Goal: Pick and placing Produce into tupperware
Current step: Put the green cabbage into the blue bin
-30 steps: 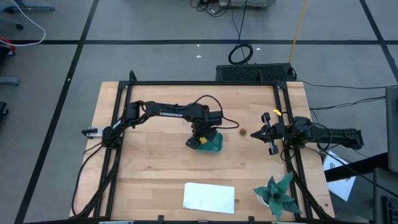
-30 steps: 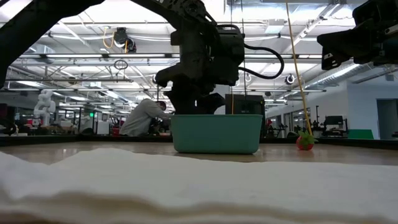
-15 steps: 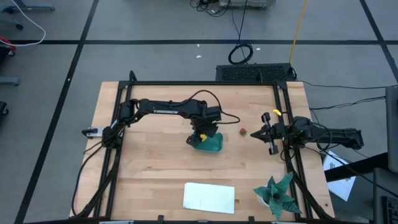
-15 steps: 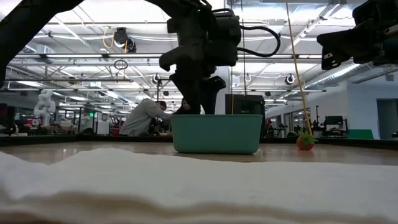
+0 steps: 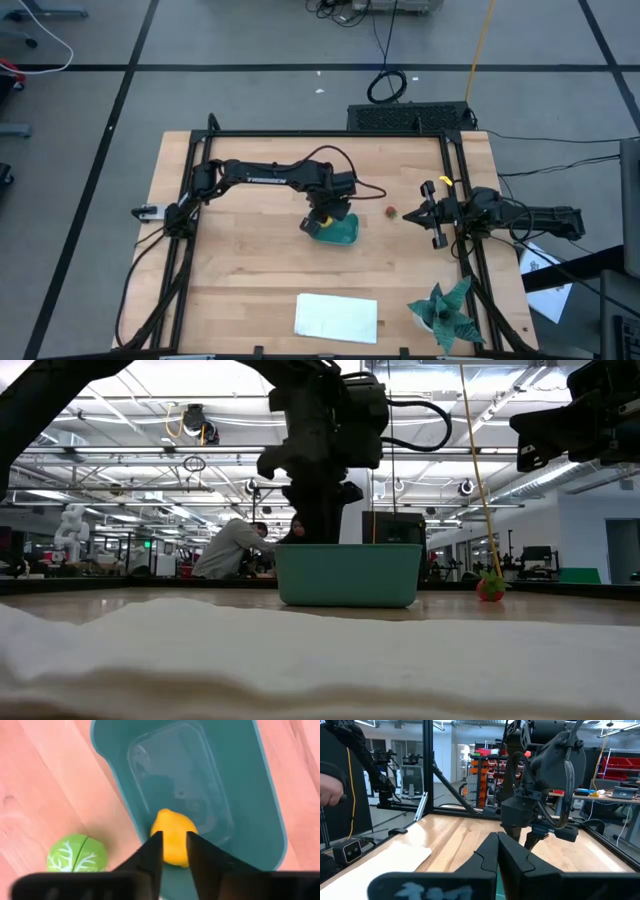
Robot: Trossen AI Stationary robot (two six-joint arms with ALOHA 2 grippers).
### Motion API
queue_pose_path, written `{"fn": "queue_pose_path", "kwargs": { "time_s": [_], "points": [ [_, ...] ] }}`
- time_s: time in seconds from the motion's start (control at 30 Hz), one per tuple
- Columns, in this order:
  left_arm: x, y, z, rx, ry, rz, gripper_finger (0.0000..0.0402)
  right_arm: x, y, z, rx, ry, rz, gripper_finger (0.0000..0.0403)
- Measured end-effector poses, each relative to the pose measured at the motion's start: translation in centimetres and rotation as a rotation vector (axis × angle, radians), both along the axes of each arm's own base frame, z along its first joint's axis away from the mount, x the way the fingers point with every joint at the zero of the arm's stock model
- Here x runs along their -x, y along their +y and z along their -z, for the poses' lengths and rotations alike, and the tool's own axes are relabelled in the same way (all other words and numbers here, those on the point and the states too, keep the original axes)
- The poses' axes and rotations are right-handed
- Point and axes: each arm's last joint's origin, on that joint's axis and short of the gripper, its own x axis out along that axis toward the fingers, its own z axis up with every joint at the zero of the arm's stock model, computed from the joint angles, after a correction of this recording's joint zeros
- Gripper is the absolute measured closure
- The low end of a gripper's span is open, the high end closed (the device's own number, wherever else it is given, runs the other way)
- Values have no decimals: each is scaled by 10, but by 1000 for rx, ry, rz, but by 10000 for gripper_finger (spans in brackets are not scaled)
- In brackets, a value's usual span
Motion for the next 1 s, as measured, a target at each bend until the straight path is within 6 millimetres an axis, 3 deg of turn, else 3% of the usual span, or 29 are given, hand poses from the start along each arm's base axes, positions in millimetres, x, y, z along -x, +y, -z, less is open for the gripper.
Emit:
{"fn": "queue_pose_path", "kwargs": {
  "time_s": [0.23,0.57,0.73,1.0],
  "points": [
    [0,0,0,5,0,-10,396,0,0,0,0,0,0,403],
    [5,0,-3,-50,37,-41,377,0,0,0,0,1,0,403],
    [16,1,-34,-134,-18,-80,396,0,0,0,0,1,0,403],
    [50,-3,-109,-136,-206,-134,392,0,0,0,0,2,0,403]
  ]
}}
